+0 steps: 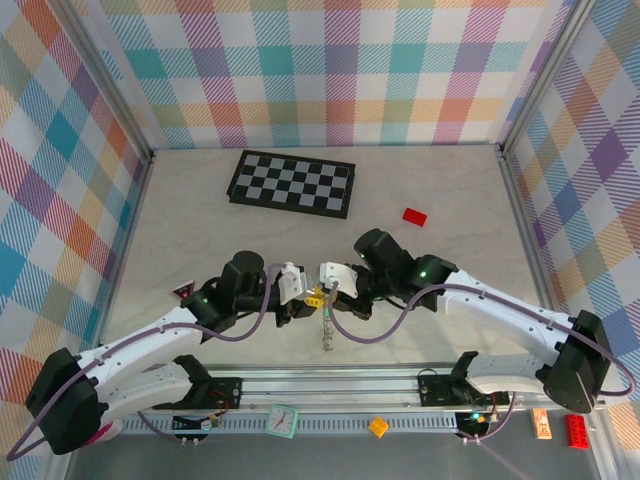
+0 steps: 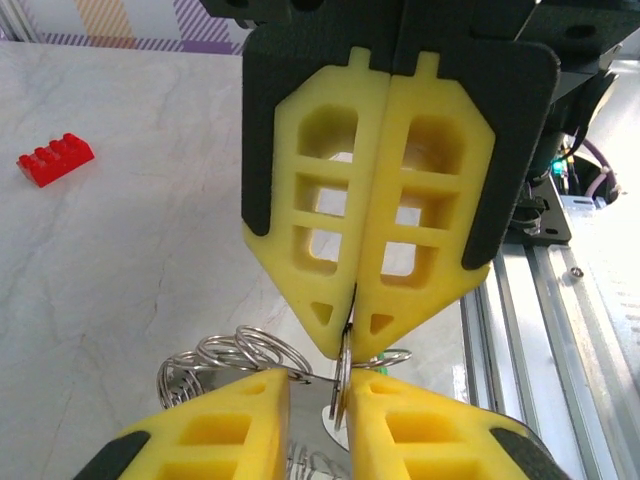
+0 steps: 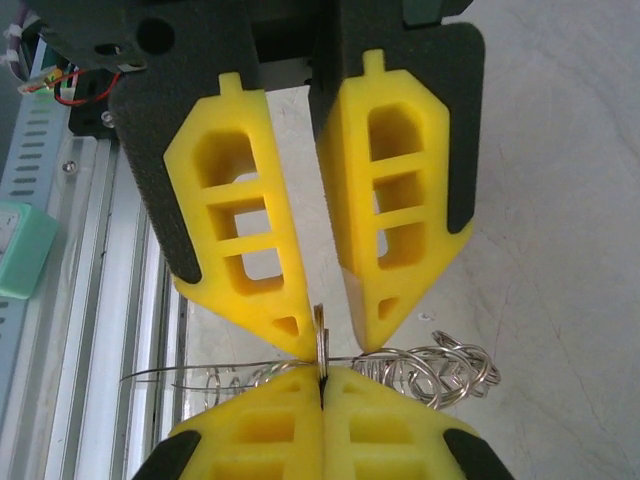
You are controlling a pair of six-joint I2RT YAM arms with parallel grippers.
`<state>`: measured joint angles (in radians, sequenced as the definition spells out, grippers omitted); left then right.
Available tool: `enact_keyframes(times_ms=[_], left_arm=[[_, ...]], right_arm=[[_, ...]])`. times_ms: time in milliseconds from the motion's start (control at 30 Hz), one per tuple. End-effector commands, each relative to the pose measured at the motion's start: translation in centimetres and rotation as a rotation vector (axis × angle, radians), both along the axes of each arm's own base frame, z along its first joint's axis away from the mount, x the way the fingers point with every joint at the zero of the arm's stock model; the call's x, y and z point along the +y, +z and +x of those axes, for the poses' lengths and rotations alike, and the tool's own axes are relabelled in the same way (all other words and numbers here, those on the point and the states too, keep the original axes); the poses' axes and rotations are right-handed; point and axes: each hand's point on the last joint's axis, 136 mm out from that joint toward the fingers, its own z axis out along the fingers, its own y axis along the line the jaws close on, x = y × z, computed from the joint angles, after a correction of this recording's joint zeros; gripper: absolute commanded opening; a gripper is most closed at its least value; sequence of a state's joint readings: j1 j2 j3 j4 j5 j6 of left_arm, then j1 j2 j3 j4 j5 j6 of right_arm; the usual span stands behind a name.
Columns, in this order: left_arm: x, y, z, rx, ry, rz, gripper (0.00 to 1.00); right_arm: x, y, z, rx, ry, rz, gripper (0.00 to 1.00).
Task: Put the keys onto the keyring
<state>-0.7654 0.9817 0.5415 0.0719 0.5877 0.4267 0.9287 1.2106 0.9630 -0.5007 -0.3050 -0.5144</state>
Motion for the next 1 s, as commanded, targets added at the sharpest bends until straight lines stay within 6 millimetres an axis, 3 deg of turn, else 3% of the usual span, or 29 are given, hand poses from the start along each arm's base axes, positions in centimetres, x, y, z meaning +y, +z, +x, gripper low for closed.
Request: enact_keyframes(times_ms=[0,100,200,267,367,533,967], left_arm=[[-0.6,2.1,-0.2,-0.044,-0.035,-0.041,0.1],[-0.6,2.2,-0.4,-0.044,-0.042,-0.045,0.01],[-0.5,2.0,-0.7,-0.041,-0.052,-0.049,0.0],[-0.5,2.1,-0.8,-0.042,-0.058,-0.06,0.0],[-0.7,2.5,-1.0,-0.049,-0.066,-0.108,0.0],[-1.0,3.3,-1.2,-0.047,-0.073,-0.192,0.0],[-1.1,3.0,-1.6,-0.027,-0.09,-0.219,0.0]], right_arm=[[1.1,1.7,-0.5,-0.026,0.056,0.039,0.0],[1.0,1.8,-0.4,-0.037,0.033,0.066,0.03],[0.2,2.1,0.0,-0.035,-0.017,0.119,0.2],[-0.6,2.1,0.3,0.0,-0.053,0.157,0.24],[-1.4,2.2,0.5,0.053,-0.098,0.224,0.25],[-1.0,2.2,0.1,0.116,-0.115,0.313,0.26],[-0.5,1.7,-0.3,0.14,-0.091,0.355,0.21]])
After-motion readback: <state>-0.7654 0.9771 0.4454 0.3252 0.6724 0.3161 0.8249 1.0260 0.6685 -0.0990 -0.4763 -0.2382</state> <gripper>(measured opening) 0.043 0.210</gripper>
